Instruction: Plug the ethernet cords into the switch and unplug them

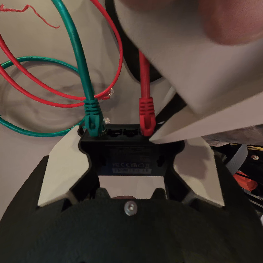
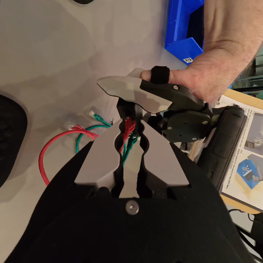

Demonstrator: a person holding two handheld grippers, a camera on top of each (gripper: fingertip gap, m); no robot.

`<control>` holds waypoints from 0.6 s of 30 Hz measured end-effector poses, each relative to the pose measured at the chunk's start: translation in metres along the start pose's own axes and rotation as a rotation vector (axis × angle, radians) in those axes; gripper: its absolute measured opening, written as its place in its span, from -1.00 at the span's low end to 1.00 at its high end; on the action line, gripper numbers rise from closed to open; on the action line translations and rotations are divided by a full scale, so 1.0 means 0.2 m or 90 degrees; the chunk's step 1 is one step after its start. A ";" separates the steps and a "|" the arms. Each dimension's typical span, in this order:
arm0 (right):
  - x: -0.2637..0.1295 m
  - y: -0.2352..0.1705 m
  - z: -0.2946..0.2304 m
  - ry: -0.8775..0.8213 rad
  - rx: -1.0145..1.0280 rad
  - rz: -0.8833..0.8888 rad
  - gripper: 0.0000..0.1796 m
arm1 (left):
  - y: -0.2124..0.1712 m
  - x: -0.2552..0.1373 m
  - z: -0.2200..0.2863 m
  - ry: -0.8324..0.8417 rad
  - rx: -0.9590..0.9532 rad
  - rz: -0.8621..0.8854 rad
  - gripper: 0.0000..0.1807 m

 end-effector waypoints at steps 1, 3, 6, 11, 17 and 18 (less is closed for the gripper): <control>0.00 0.00 0.00 0.002 -0.002 -0.003 -0.85 | 0.00 0.00 0.00 0.006 0.000 -0.006 0.36; 0.01 -0.01 -0.01 -0.001 -0.005 -0.011 -0.86 | 0.00 -0.01 0.00 -0.002 -0.004 -0.002 0.36; 0.01 -0.01 -0.01 -0.017 -0.011 -0.024 -0.85 | 0.00 -0.02 -0.01 -0.003 -0.005 0.002 0.36; 0.00 -0.02 0.00 -0.044 -0.011 -0.033 -0.84 | 0.01 -0.03 -0.01 -0.008 -0.008 0.009 0.36; -0.01 -0.03 0.00 -0.046 0.005 -0.032 -0.84 | 0.02 -0.04 0.00 -0.012 -0.005 0.010 0.36; -0.01 -0.03 -0.01 -0.046 0.002 -0.033 -0.84 | 0.02 -0.04 0.00 -0.011 -0.003 0.008 0.36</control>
Point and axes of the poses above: each gripper's, where its closed fingertips meet, x out along the fingers, y out of its top, z = x × y across the jaws, the point moved 5 cm from there along -x, back along the fingers, and after that the axes turned 7 degrees about -z, right-handed, at the moved point
